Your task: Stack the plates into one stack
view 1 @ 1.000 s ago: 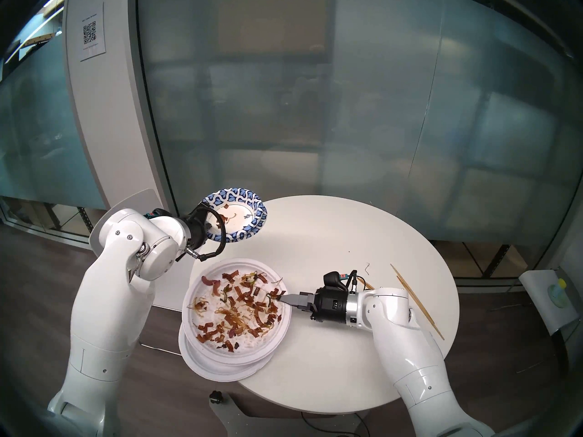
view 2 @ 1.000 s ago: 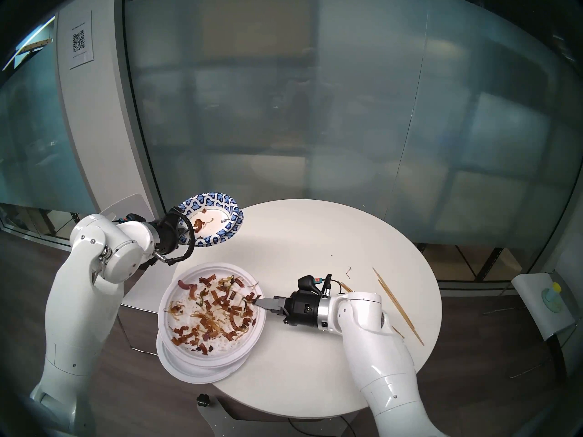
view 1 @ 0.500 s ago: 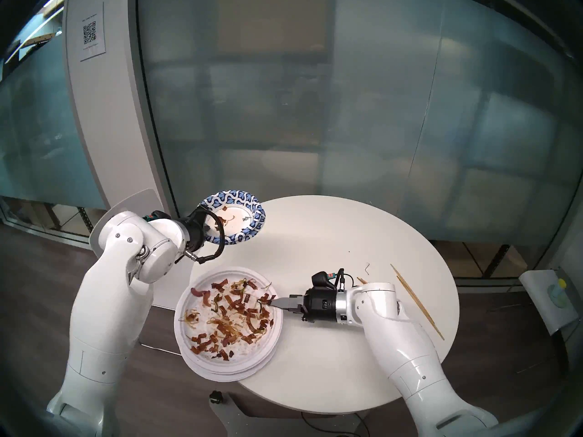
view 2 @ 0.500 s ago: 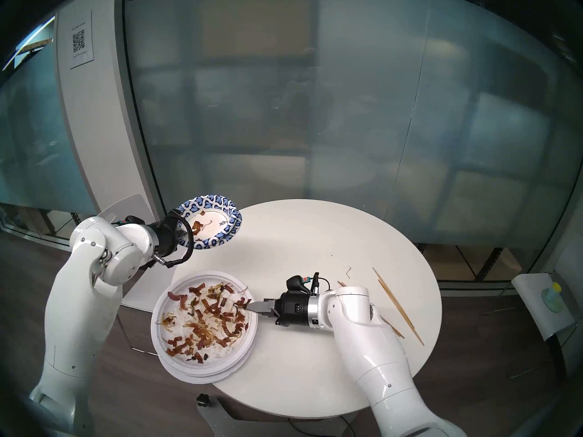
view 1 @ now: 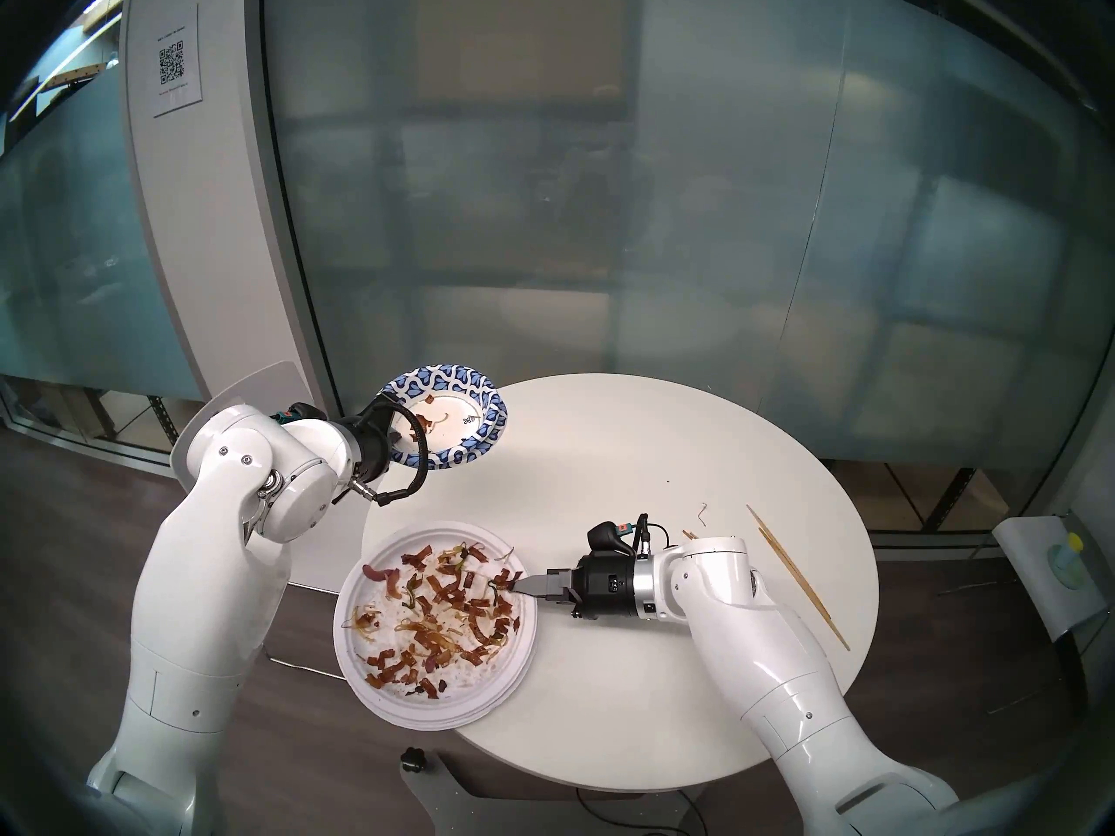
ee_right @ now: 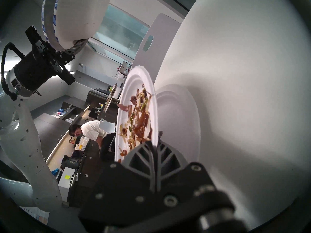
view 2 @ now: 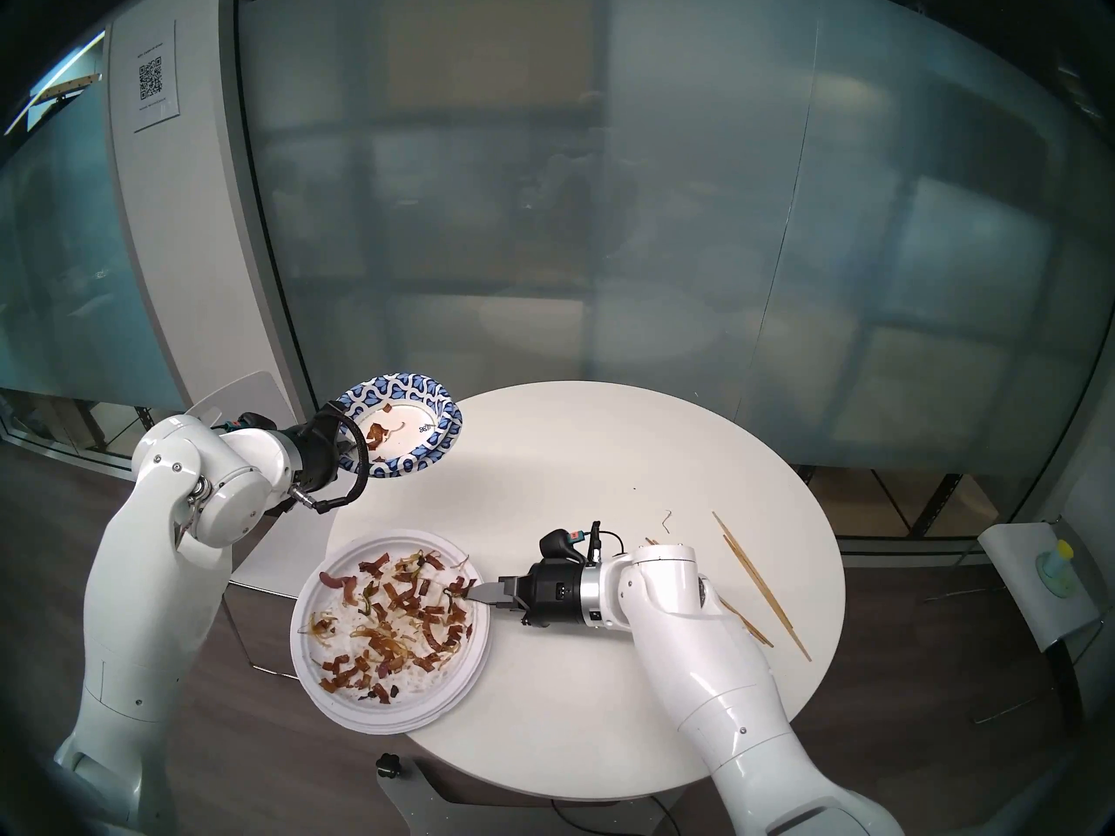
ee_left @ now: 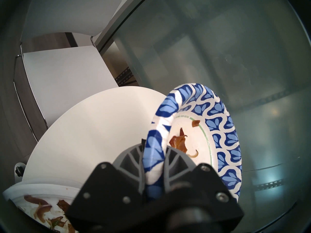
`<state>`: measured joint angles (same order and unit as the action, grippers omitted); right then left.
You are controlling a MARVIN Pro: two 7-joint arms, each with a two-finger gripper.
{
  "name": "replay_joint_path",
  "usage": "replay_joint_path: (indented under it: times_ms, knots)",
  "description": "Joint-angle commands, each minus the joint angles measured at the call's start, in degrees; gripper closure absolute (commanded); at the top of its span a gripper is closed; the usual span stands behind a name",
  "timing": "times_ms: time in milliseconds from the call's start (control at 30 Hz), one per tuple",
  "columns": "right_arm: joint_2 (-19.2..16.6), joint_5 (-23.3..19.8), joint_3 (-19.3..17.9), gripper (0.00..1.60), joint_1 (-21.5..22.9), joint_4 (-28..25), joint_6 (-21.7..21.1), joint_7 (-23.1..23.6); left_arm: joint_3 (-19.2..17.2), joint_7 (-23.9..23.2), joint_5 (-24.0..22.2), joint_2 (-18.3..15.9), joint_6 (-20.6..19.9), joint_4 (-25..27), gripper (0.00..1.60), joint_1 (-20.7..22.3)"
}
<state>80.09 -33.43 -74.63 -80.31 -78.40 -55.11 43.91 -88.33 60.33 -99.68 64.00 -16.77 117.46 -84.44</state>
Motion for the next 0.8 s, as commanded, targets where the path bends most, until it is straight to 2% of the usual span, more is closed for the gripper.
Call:
replay_joint_path:
  times_ms: [0, 367, 600, 767]
  knots:
    - [-2.72, -2.73, 0.32, 1.6, 0.08, -3.08, 0.11, 0.04, 0.21, -0.62, -0.02, 0.29, 0.0, 0.44, 1.6, 1.49]
    - [-6.62, -5.8, 0.57, 1.6, -1.05, -4.25, 0.11, -2.0, 1.2, -0.73, 0.59, 0.64, 0.09, -0.51, 1.6, 2.23]
    - [-5.76, -6.7, 1.33, 1.6, 0.36, -3.02, 0.11, -2.44, 1.52, -0.65, 0.8, 0.92, 0.03, -0.93, 1.6, 2.82]
    - [-7.27, -7.44, 1.42, 1.6, 0.77, -2.42, 0.11, -3.06, 1.61, -0.8, 1.03, 1.07, -0.03, -1.56, 1.6, 3.22]
